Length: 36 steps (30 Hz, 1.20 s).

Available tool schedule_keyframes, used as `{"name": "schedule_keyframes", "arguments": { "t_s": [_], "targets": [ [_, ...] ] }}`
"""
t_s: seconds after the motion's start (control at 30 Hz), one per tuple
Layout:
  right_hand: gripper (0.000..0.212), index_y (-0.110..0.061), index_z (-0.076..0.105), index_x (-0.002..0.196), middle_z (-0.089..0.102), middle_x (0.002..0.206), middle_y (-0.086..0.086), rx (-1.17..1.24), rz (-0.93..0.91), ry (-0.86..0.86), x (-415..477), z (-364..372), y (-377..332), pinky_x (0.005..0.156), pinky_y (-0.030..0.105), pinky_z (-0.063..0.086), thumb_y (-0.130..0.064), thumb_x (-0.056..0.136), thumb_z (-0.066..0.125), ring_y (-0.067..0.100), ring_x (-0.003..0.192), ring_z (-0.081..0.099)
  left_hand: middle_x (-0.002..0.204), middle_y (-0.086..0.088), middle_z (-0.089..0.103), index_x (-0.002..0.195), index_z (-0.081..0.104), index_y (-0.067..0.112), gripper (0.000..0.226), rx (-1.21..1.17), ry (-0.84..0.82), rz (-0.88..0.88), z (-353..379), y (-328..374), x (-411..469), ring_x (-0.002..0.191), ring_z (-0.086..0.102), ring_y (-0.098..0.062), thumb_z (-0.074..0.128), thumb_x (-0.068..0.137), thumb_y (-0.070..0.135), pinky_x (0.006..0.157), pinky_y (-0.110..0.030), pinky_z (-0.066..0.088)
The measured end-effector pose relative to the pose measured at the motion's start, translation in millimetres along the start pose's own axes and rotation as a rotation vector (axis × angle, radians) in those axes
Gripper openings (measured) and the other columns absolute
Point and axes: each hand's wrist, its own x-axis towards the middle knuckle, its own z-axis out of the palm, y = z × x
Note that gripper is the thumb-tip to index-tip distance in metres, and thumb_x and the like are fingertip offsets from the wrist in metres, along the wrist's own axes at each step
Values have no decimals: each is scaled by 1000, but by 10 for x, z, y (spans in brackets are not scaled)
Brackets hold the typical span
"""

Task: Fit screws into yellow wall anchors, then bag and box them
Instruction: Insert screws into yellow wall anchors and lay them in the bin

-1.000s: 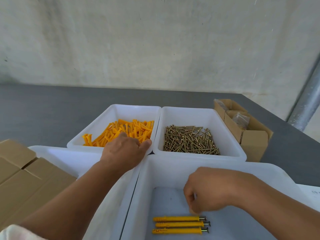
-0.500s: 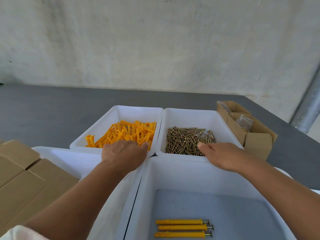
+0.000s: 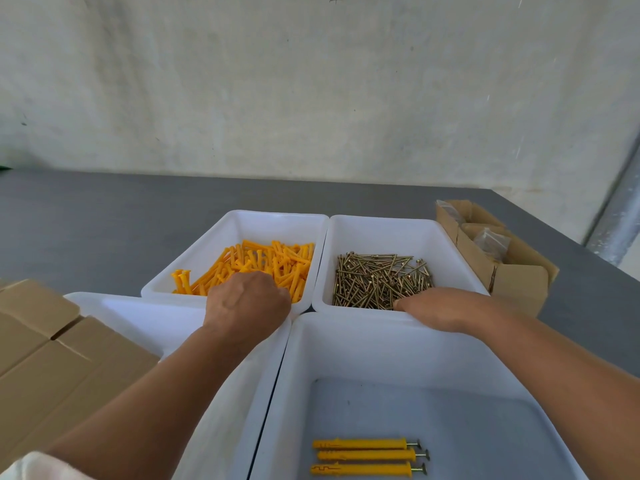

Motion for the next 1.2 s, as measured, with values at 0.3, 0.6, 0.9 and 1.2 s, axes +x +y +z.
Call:
{"name": "schedule_keyframes", "arguments": {
  "t_s": [0.3,0.6,0.9,1.2],
  "targets": [
    [32,-16,59,67,60,76,0,136,138,290,157,100,140,58,29,41,-45,81,54,17,70,58,88,1,67,101,69,21,24,-210,81,-22,-95,62,-71,84,57,-20,50,87,28,63,-27,42],
    [30,-30,68,70,67,86,-9,282,69,559,-35,104,154,71,30,51,-12,89,55,18,89,62,96,-1,69,108,73,19,21,-363,340,137,-199,165,-158,87,61,-19,62,90,22,72,-24,41],
    [12,-17,75,83,75,81,4,1078,-222,497,-385,-38,-65,62,27,54,-15,89,65,10,65,64,68,8,66,83,71,15,12,-1082,-22,57,-361,369,-272,69,65,-4,66,91,23,66,-16,54],
    [31,-19,59,112,74,89,1,888,-478,301,-630,50,-372,56,22,52,3,91,56,14,63,68,82,-5,74,96,69,9,13,-1410,-432,-46,-395,476,-394,75,71,-12,56,97,13,60,-21,54]
  ]
}}
